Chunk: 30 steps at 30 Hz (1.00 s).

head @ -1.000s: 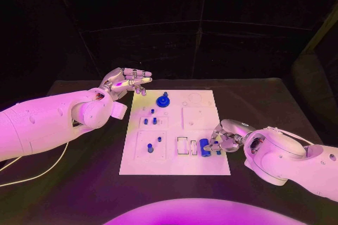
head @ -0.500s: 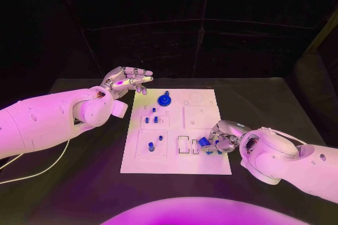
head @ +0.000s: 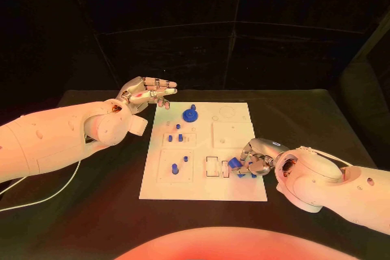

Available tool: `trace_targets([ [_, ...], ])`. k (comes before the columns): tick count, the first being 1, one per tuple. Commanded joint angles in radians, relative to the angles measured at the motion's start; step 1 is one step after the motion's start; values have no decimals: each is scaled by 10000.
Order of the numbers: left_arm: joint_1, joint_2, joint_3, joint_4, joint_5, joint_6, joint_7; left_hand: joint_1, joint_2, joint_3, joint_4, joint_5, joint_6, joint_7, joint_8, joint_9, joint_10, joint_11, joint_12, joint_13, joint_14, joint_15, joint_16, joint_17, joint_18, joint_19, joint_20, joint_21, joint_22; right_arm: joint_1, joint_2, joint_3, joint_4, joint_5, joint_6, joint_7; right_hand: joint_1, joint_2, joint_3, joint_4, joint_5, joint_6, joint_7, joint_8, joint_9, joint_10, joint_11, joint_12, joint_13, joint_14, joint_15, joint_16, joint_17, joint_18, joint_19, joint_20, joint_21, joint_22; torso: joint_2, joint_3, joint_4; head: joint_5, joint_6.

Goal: Assemble the parts on the task board

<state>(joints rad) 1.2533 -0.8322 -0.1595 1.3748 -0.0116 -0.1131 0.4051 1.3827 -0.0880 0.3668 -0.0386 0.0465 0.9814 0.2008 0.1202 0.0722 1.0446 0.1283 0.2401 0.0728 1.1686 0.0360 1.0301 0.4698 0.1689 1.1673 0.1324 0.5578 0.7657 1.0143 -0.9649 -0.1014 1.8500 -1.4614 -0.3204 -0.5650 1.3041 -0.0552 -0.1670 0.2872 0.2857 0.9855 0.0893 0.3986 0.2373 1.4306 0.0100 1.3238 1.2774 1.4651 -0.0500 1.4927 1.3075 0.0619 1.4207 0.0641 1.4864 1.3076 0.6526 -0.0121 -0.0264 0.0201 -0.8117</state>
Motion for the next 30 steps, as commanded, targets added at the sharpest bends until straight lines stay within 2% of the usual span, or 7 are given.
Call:
trace_targets([
  [1,15,-10,5,20,2,153,11,-99,16,-61,5,41,-60,1,67,0,-90,-13,61,-4,-50,8,29,-17,128,-59,7,-40,-17,-26,-121,-25,147,308,-313,-44,15,244,-47,-10,440,75,-71,136,66,-94,-46,-126,-99,679,-79,-45,714,-127,8,-65,24,325,-3,6,-8,-32,18],
  [4,15,-9,1,14,2,147,5,-113,24,-66,15,41,-66,3,69,-1,-98,-11,65,-4,-52,11,30,-19,127,-60,10,-43,-20,-23,-321,-20,398,504,-631,-7,77,366,-62,-21,723,78,-92,196,95,-81,-69,-142,-79,688,-101,-36,747,-129,14,-87,26,338,-17,13,-17,-33,23],
  [7,15,-8,-4,22,2,151,8,-113,24,-66,15,41,-66,3,69,-1,-98,-11,65,-4,-52,11,30,-19,127,-60,10,-43,-20,-16,-515,-12,640,671,-849,28,117,456,-75,-21,928,75,-104,224,107,-47,-82,-119,-26,700,-113,-18,796,-133,26,-100,32,357,-16,-5,12,-41,7],
  [11,15,-8,-9,28,2,147,13,-113,24,-66,15,41,-66,3,69,-1,-98,-11,65,-4,-52,11,30,-19,127,-60,10,-43,-20,23,-677,2,925,977,-1163,98,170,554,-98,-21,1171,83,-121,240,111,-3,-100,-94,36,716,-129,8,859,-144,63,-116,52,414,-3,-8,8,-47,48],
  [15,15,-9,-11,33,2,146,14,-113,24,-66,15,41,-66,3,69,-1,-98,-11,65,-4,-52,11,30,-19,127,-60,10,-43,-20,41,-649,9,1025,1251,-1326,138,170,577,-107,-14,1219,86,-123,241,111,7,-103,-88,49,719,-131,15,875,-147,72,-119,58,429,4,3,2,-9,43],
  [22,16,-16,-12,55,2,149,16,-113,24,-66,15,41,-66,3,69,-1,-98,-11,65,-4,-52,11,30,-19,127,-60,10,-43,-20,55,-358,16,993,1506,-1519,216,151,624,-118,3,1266,103,-129,248,113,17,-106,-88,59,724,-135,22,893,-150,81,-123,63,443,5,-12,-2,0,46],
  [30,18,-2,-13,76,2,148,9,-113,24,-66,15,41,-66,3,69,-1,-98,-11,65,-4,-52,11,30,-19,127,-60,10,-43,-20,59,240,18,633,1652,-1434,112,-37,777,-220,34,1313,247,-179,313,135,15,-143,-153,33,721,-159,12,876,-147,78,-142,61,439,17,-13,19,14,66],
])
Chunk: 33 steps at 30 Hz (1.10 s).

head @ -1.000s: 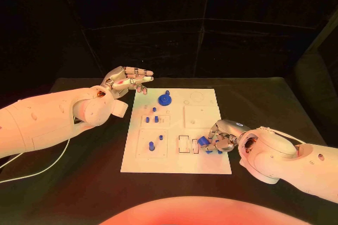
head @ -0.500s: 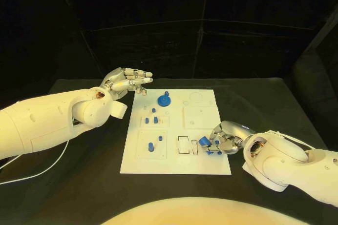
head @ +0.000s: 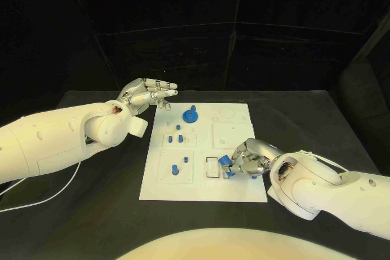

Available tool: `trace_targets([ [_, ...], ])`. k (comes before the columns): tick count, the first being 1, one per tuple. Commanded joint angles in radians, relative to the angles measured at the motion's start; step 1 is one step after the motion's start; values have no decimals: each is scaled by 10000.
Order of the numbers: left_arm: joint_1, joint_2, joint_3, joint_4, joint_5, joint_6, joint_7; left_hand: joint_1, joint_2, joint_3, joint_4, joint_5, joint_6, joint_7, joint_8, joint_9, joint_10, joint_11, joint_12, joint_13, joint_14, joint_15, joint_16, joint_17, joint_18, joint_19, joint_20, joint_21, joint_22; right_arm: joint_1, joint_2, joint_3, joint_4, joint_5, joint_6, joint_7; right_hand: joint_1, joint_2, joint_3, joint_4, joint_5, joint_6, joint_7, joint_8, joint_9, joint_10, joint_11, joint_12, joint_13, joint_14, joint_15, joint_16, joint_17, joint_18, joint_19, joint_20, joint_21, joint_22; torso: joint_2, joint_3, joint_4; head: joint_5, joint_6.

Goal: Assemble the parts on the task board

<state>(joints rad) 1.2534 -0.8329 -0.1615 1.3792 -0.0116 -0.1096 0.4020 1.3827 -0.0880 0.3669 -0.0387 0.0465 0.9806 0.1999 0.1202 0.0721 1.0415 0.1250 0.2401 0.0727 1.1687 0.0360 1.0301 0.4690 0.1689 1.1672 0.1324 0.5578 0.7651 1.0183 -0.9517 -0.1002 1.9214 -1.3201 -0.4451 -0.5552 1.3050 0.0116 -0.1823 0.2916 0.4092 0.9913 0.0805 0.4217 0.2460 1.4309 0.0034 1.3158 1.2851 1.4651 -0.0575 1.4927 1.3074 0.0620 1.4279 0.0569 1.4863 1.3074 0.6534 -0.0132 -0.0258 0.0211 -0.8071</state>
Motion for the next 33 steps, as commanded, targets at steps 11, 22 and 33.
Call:
trace_targets([
  [11,21,20,7,42,2,110,30,-113,24,-67,16,41,-59,12,69,-1,-66,22,65,-4,-52,11,31,-10,127,-60,10,-43,-14,22,794,7,-508,362,-233,-215,-205,178,-193,-13,135,346,-162,167,85,40,-134,-85,-10,725,-132,18,905,-147,7,-107,60,445,-9,8,-20,51,19],
  [22,24,20,7,57,2,57,65,-130,37,-78,29,42,-67,10,80,0,-80,21,86,-3,-55,16,37,-17,127,-62,15,-52,-22,24,1143,8,-762,471,1,-429,-385,114,-403,-15,-64,381,-184,183,99,41,-158,-149,-26,718,-159,-5,866,-148,7,-141,57,448,-1,12,-12,51,9],
  [33,29,9,8,74,2,-21,123,-128,37,-79,27,42,-68,9,83,0,-81,19,90,-2,-55,15,38,-17,128,-62,15,-53,-23,24,1247,8,-828,488,-206,-449,-1652,-256,-941,28,-3563,313,-185,216,152,31,-152,-300,-31,701,-165,-65,790,-144,-9,-161,33,432,-5,10,-22,48,19],
])
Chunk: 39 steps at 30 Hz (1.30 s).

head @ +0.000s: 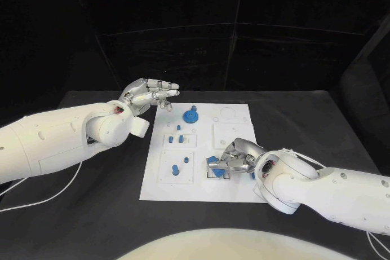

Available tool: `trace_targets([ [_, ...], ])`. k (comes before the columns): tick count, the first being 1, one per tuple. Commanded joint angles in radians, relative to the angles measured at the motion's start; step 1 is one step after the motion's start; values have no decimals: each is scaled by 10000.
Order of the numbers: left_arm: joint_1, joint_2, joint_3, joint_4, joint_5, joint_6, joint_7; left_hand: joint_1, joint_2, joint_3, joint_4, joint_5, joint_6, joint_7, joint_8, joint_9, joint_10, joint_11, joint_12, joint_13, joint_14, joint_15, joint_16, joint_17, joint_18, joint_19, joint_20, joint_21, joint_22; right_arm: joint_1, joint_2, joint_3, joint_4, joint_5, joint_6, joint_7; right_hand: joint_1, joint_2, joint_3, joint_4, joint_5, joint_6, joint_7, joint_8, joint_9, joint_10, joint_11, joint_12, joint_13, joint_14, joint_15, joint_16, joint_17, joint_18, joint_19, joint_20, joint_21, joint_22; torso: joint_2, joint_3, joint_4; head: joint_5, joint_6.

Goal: Assemble the parts on the task board

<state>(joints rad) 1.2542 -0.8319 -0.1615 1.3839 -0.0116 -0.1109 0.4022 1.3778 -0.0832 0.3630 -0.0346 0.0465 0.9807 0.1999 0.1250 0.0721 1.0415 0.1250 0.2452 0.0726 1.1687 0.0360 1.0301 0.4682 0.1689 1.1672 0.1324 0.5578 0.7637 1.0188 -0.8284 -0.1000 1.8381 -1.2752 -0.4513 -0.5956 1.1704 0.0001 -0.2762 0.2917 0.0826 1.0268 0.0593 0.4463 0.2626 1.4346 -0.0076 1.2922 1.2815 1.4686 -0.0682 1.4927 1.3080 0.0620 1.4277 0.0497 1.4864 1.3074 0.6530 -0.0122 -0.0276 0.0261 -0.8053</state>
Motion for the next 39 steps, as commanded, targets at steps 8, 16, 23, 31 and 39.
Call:
trace_targets([
  [8,22,-1,8,20,2,-12,126,-79,-11,-39,-13,42,-68,9,35,0,-81,20,39,-2,-55,16,38,-9,128,-62,15,-53,-9,19,31,6,-4,-10,-317,-36,-1542,-1255,781,59,-341,-149,45,-34,10,-72,-30,-247,-67,640,-53,-145,665,-132,-44,-92,-7,380,-4,8,0,-4,18],
  [16,22,-1,8,10,2,-4,116,-79,-11,-39,-13,42,-68,9,35,0,-81,20,39,-2,-55,16,38,-9,128,-62,15,-53,-9,18,-11,6,51,-155,-390,58,-1667,-1072,1120,33,-275,-148,52,3,33,-65,-27,-267,-42,644,-41,-150,675,-130,-44,-78,-17,379,-3,10,2,-10,23],
  [23,22,6,8,2,2,21,103,-79,-11,-39,-13,42,-68,9,35,0,-81,20,39,-2,-55,16,38,-9,128,-62,15,-53,-9,16,-91,6,170,-425,33,403,90,-673,1419,-397,1045,-31,-11,166,113,88,-75,-56,237,709,-78,-15,966,-151,30,-95,21,502,-12,10,-11,-15,23],
  [31,21,16,7,-1,2,13,61,-79,-11,-39,-13,42,-68,9,35,0,-81,20,39,-2,-55,16,38,-9,128,-62,15,-53,-9,16,-131,6,171,-648,202,474,1172,-480,1533,-999,1046,73,-66,329,189,127,-132,-19,315,722,-124,23,1051,-160,53,-140,32,547,-10,4,3,-21,30],
  [39,21,37,7,-9,2,0,-4,-68,-4,-38,-20,42,-72,6,43,0,-86,17,53,-1,-54,13,44,-12,131,-59,16,-56,-13,17,-107,6,101,-685,155,480,1168,-484,1490,-1001,999,63,-57,333,191,131,-126,-16,323,724,-123,31,1068,-160,50,-142,31,544,1,3,-7,-19,67],
])
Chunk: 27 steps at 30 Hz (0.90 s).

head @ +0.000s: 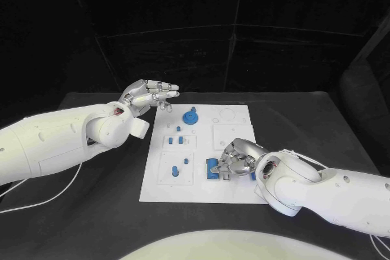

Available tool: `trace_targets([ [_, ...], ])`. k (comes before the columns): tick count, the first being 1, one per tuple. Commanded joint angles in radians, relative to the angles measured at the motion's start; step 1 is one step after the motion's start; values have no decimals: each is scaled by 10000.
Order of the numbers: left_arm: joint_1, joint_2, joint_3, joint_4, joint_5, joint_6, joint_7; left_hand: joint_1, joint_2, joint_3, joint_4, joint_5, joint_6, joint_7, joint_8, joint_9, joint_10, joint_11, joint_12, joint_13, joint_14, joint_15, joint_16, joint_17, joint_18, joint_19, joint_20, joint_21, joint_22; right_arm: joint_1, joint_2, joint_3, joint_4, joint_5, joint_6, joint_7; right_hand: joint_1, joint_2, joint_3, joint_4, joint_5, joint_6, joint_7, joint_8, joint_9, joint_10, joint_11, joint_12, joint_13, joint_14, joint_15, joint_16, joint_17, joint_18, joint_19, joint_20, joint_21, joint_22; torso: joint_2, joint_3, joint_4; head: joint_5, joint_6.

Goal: Assemble the parts on the task board

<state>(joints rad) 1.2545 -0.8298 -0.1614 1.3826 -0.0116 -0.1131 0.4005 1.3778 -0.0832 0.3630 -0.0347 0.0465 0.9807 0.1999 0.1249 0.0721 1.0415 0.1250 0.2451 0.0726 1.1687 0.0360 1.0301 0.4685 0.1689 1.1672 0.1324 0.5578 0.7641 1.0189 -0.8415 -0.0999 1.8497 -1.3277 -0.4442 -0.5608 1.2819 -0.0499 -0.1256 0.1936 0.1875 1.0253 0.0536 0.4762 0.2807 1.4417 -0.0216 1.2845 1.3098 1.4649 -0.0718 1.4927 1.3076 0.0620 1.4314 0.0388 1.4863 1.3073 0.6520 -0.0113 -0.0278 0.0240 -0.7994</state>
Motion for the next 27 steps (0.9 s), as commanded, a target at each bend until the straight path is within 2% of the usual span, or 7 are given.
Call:
trace_targets([
  [1,18,18,7,3,2,19,8,-68,-4,-38,-20,42,-73,6,44,0,-86,17,54,-1,-54,13,44,-15,131,-59,16,-56,-16,16,42,5,-46,-162,67,121,49,29,-28,-17,-68,78,1,38,12,58,15,53,35,760,-86,29,1068,-161,16,-34,33,550,14,-6,-1,0,18],
  [6,18,33,6,-4,2,22,-3,-68,-4,-38,-20,42,-73,6,44,0,-86,17,54,-1,-54,13,44,-15,131,-59,16,-56,-16,17,107,5,-169,-285,-11,95,55,73,-37,-12,-91,78,0,45,15,59,15,52,38,760,-85,28,1066,-162,19,-34,34,556,9,-3,20,-5,50],
  [15,18,23,6,-1,2,17,-4,-68,-4,-38,-20,42,-73,6,44,0,-86,17,54,-1,-54,13,44,-15,131,-59,16,-56,-16,18,89,5,-196,-396,-307,194,164,159,-51,-62,-112,62,-6,56,19,57,10,38,38,759,-88,28,1069,-162,16,-36,32,554,8,-4,-6,3,55],
  [17,18,15,6,1,2,12,-5,-68,-4,-38,-20,42,-73,6,44,0,-86,17,54,-1,-54,13,44,-15,131,-59,16,-56,-16,18,22,5,-146,-310,-494,282,115,204,-125,-12,-45,-178,77,-94,-46,44,66,8,23,751,-60,9,1034,-163,15,-27,31,555,6,-2,-9,1,61],
  [20,18,-2,6,5,2,5,-2,-68,-4,-38,-20,42,-73,6,44,0,-86,17,54,-1,-54,13,44,-15,131,-59,16,-56,-16,18,-213,11,33,-1,-878,508,113,289,-254,44,106,-699,293,-521,-231,36,241,8,47,753,77,13,1047,-172,21,70,35,570,-2,2,-29,-15,72],
  [24,18,-17,6,11,2,8,1,-68,-4,-38,-20,42,-73,6,44,0,-86,17,54,-1,-54,13,44,-15,131,-59,16,-56,-16,27,-759,224,373,418,-1072,788,114,353,-350,84,168,-758,358,-686,-304,33,307,5,61,754,144,16,1055,-169,21,141,36,574,-2,1,-9,-53,99],
  [27,18,-13,5,-4,2,5,2,-65,0,-36,-21,42,-74,6,46,1,-88,16,58,0,-54,12,45,-16,131,-58,15,-56,-17,88,-1246,310,618,649,-978,989,186,425,-425,83,363,-832,417,-893,-392,26,359,-6,68,750,192,7,1041,-159,-7,198,21,541,-10,-1,-4,-74,105],
])
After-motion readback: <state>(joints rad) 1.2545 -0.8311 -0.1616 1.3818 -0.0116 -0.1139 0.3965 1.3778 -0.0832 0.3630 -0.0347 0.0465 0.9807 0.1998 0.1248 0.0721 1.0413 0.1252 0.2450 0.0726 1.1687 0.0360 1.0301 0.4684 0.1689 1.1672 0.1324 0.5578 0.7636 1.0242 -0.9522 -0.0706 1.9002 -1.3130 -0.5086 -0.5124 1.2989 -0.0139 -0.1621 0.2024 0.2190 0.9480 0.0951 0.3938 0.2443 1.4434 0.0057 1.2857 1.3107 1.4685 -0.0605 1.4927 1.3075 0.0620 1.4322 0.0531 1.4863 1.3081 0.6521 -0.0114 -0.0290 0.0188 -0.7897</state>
